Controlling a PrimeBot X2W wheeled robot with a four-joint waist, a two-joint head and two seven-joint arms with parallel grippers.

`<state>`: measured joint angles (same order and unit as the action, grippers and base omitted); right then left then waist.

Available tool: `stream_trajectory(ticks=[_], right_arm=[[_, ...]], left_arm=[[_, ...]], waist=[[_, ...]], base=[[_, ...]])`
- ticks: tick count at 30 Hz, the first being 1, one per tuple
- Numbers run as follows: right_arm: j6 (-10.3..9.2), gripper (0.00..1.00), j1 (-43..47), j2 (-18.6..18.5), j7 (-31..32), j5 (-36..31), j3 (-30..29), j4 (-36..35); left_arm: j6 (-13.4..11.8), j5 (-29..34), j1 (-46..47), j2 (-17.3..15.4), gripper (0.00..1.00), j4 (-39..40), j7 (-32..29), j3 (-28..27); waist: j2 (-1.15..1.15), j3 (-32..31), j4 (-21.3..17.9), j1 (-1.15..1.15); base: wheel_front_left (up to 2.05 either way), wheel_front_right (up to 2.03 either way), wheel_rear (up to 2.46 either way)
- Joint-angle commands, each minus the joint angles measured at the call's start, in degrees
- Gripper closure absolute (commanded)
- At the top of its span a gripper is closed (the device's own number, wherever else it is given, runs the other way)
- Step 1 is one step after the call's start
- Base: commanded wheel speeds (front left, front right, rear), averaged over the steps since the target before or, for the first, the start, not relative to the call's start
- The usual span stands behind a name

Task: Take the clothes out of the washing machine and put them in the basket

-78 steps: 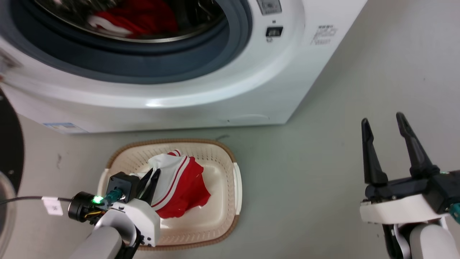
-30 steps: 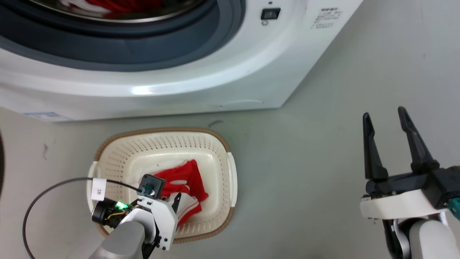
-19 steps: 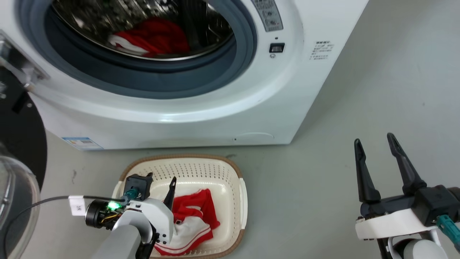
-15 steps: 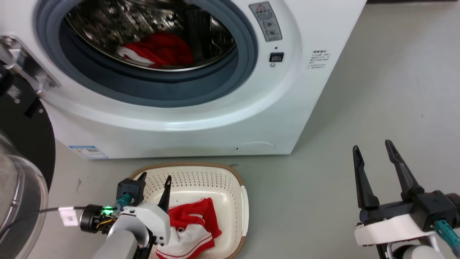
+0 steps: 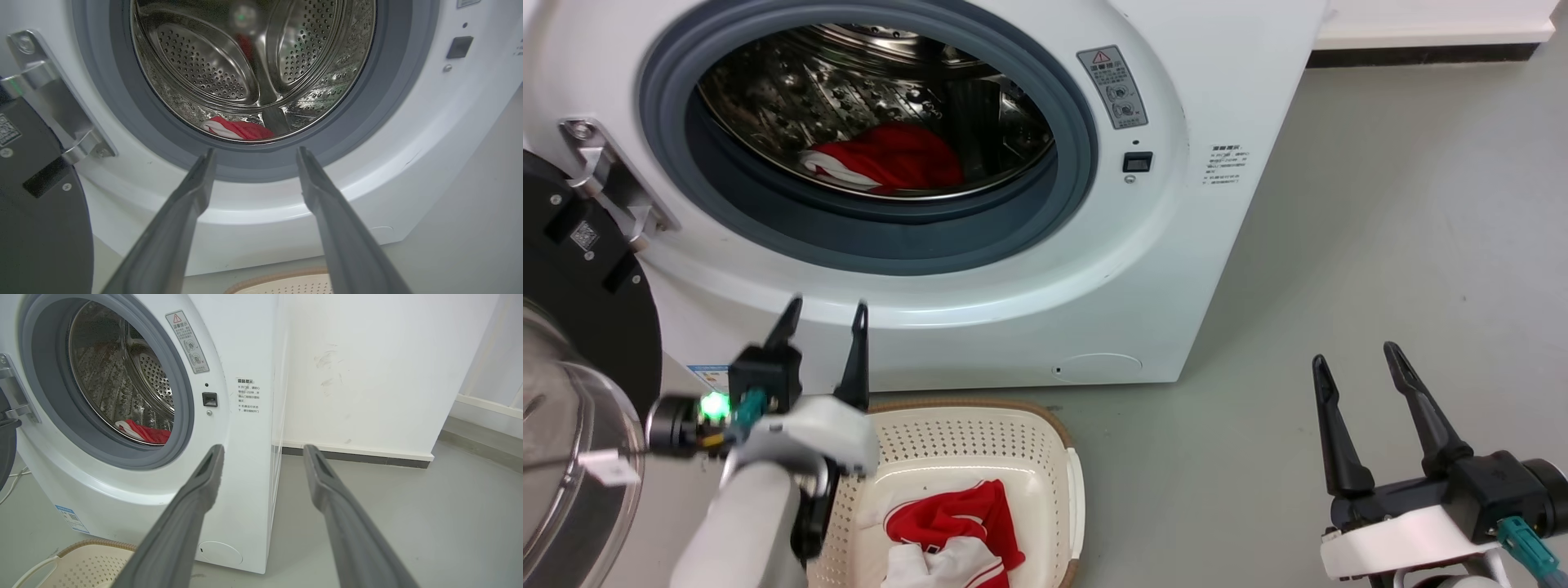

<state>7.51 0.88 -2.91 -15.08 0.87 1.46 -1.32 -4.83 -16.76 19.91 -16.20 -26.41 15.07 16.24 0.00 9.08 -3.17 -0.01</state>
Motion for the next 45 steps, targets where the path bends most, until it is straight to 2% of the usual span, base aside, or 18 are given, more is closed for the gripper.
stream_trajectory(ticks=[1, 3, 5, 13, 15, 25, 35, 45], right_arm=[[-0.04, 0.00, -0.72, 0.05, -0.14, 0.07, 0.42, -0.08], [-0.04, 0.00, -1.11, 0.05, -0.14, 0.13, 0.56, -0.17], [-0.04, 0.00, -2.17, 0.07, -0.14, 0.37, 1.01, -0.47], [-0.04, 0.00, -5.76, 0.06, -0.14, 1.35, 1.91, -1.18], [-0.04, 0.00, -6.22, 0.05, -0.13, 1.44, 1.90, -1.24], [-0.04, 0.00, -11.68, 0.08, -0.14, 3.53, 2.81, -2.59], [-0.04, 0.00, -15.59, 0.08, -0.14, 6.10, 3.16, -4.06], [-0.04, 0.00, -16.61, 0.08, -0.14, 8.09, 3.42, -5.12]], left_arm=[[0.53, 1.02, 3.12, -0.12, 0.00, -0.95, 0.14, 0.08], [0.90, 1.52, 4.64, -0.25, 0.00, -2.13, 0.14, 0.52], [2.17, 3.17, 11.03, -1.12, 0.00, -5.82, -0.85, 1.85], [5.76, 6.38, 27.97, -4.14, 0.00, -16.75, -7.87, 4.42], [6.23, 6.70, 29.84, -4.38, 0.00, -18.05, -8.78, 4.78], [9.30, 6.93, 49.05, -6.61, 0.00, -28.95, -17.33, 5.07], [11.02, 6.21, 64.04, -10.22, 0.00, -37.90, -27.25, 5.32], [11.97, 6.50, 75.10, -13.35, 0.00, -42.87, -40.83, 7.73]], waist=[[0.00, 0.61, -0.46, 0.01], [0.00, 0.95, -0.68, 0.01], [0.00, 2.57, -1.60, 0.01], [0.00, 9.34, -5.27, 0.01], [0.00, 10.26, -5.73, 0.01], [0.00, 21.75, -10.18, 0.01], [0.00, 30.35, -13.79, 0.01], [0.00, 35.90, -15.69, 0.01]], base=[[0.00, 0.00, 0.00], [0.00, 0.00, 0.00], [0.00, 0.00, 0.00], [0.00, 0.00, 0.00], [0.00, 0.00, 0.00], [0.00, 0.00, 0.00], [0.00, 0.00, 0.00], [0.00, 0.00, 0.00]])
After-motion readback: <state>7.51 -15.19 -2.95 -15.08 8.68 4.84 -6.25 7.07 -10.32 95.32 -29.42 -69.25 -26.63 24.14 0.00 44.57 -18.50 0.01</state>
